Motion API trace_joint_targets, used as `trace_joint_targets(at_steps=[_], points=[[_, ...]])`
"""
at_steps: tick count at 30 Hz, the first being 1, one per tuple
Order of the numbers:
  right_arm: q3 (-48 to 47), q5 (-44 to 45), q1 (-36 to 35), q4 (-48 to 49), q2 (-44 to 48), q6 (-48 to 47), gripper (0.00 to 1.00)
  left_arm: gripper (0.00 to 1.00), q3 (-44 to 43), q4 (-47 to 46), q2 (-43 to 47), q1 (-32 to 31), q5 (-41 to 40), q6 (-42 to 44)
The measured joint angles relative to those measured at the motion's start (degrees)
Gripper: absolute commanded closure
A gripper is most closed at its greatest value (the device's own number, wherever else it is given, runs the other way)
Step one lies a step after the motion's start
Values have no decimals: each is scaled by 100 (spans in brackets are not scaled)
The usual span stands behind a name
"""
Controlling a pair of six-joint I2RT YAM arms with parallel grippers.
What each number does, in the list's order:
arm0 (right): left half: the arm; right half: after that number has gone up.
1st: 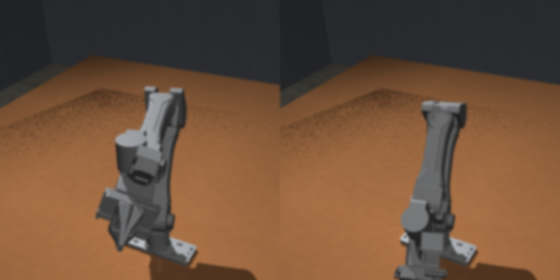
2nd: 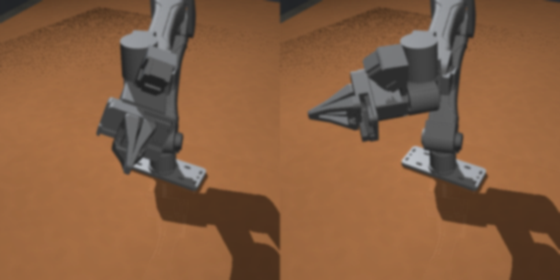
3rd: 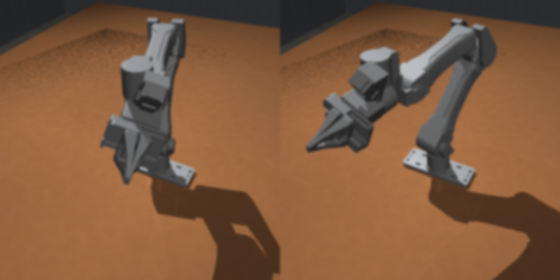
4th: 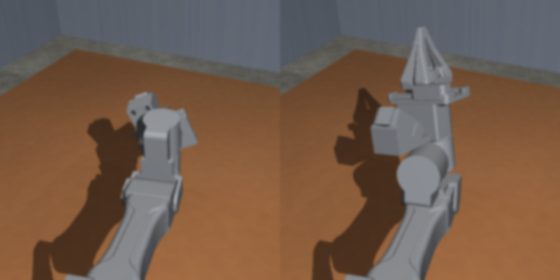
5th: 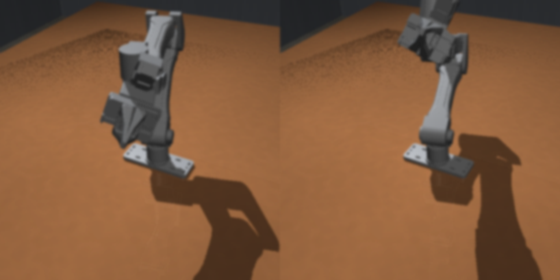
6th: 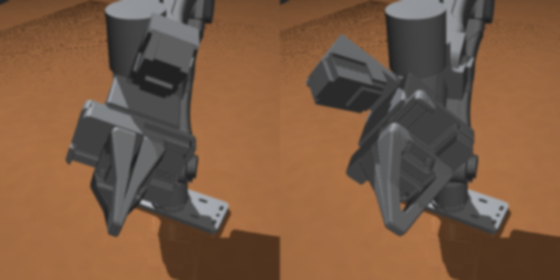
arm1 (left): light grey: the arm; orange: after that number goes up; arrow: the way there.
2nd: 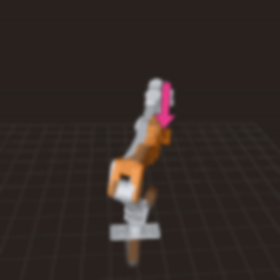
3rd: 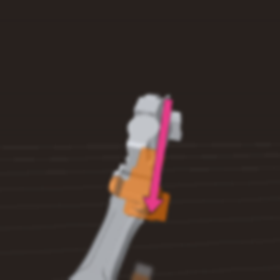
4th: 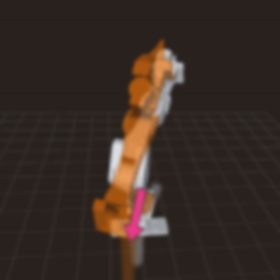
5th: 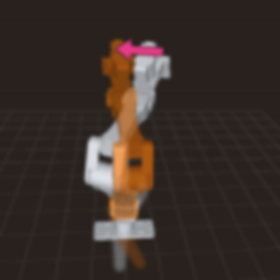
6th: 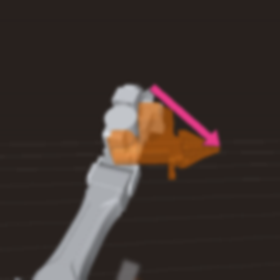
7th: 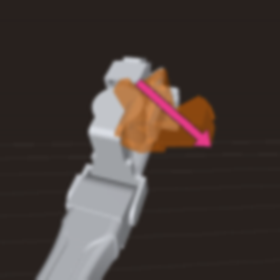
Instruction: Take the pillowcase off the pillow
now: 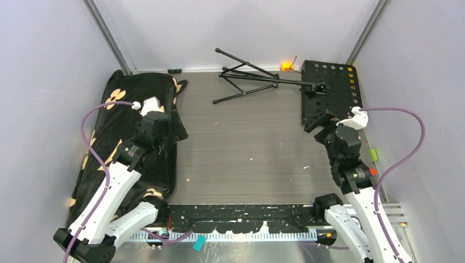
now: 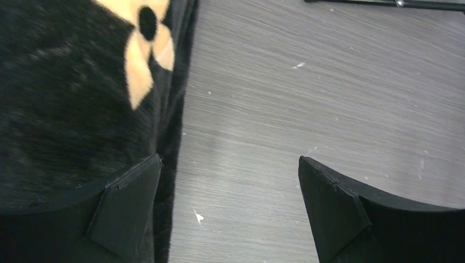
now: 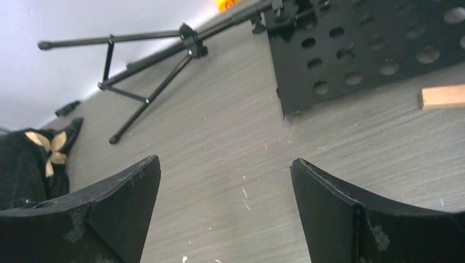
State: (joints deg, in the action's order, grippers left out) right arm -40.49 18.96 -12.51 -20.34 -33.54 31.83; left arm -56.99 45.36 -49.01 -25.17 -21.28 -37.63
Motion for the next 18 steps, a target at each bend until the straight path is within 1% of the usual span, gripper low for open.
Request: trace_joint_targets(at_steps=[4, 9, 11, 14, 16, 18], points=[[24, -278, 0, -201, -164, 50, 7, 0, -396, 317, -286, 0, -507, 83], [24, -743, 0, -205, -422, 125, 7, 0, -450, 433, -297, 0, -1134, 243], [22, -933, 0, -234, -501, 133, 7, 0, -520, 490, -348, 0, -1510, 345], [20, -1182, 0, -361, -560, 136, 7, 0, -863, 699, -754, 0, -2240, 490], [11, -1316, 0, -433, -544, 136, 7, 0, -1108, 787, -1176, 31, -2771, 540], [-17, -1434, 0, -485, -533, 138, 7, 0, -1189, 804, -1637, 197, -3001, 562]])
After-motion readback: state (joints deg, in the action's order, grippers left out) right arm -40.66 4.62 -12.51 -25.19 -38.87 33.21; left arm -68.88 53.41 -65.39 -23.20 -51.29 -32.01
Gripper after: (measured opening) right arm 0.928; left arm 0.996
